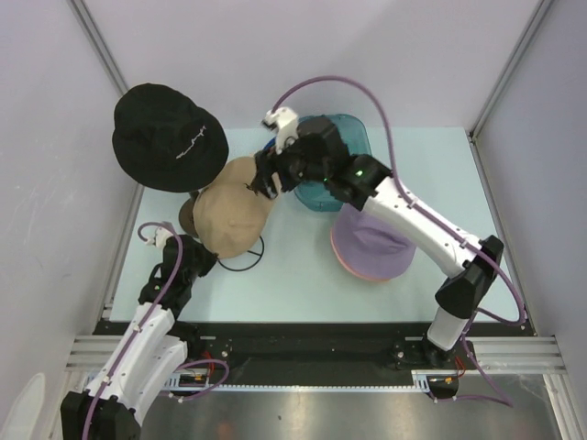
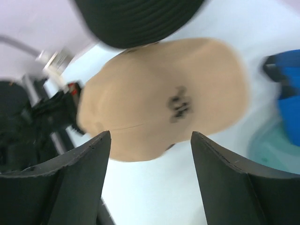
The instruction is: Stack the hats
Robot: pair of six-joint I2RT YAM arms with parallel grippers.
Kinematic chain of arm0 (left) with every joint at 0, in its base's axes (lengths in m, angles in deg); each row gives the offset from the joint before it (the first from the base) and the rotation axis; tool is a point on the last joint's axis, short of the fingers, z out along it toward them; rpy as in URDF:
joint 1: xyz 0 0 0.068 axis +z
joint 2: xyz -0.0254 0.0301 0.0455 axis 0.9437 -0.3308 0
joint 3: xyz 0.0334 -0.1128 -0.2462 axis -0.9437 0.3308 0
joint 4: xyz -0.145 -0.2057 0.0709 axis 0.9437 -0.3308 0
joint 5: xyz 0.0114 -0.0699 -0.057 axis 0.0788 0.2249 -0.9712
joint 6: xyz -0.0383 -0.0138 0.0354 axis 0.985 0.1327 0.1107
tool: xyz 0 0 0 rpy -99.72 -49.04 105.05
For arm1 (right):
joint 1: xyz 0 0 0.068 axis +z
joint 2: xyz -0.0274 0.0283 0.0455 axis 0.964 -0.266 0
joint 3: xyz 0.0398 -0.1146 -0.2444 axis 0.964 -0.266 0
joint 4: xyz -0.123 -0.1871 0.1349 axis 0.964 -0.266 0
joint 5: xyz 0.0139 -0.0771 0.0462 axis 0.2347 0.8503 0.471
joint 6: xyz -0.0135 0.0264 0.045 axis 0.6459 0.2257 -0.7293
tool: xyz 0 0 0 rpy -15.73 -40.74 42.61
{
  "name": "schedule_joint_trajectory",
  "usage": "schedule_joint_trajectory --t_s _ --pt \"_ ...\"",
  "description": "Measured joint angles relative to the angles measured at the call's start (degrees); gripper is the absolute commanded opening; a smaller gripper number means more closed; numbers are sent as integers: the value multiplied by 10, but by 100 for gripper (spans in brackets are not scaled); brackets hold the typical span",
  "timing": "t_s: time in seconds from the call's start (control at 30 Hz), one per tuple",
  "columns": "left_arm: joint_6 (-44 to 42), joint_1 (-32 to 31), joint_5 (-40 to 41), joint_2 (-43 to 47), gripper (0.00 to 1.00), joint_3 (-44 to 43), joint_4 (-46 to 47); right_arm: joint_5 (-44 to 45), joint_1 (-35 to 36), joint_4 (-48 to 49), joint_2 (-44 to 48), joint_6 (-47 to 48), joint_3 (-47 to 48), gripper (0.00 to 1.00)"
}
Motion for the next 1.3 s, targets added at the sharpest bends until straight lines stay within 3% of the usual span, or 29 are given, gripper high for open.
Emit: schedule_joint_trajectory --t_s 0.17,0.23,0.33,0.43,0.83,1.07,1.17,1.2,1.3 --pt "-9 1 0 -16 3 -9 0 40 -84 10 2 -36 6 74" --pt "-14 1 1 -22 13 -14 0 71 -109 8 -20 -49 17 74" --pt "-20 1 2 -23 40 -23 -10 115 -128 2 -74 -70 47 73" --pt "-25 2 4 -9 52 -36 -28 160 -133 -14 -138 -93 80 73" --pt "-25 5 22 73 62 -66 -123 301 -127 -64 -332 -162 246 73" --pt "-28 5 37 92 66 -89 -167 323 -123 -64 -381 -171 263 72" --pt "-31 5 44 98 66 -103 -180 323 -122 -63 -398 -171 264 64" --pt "-31 5 46 99 64 -106 -183 323 -122 -63 -403 -172 264 53" --pt "-34 6 52 103 61 -108 -195 322 -122 -64 -411 -171 264 31"
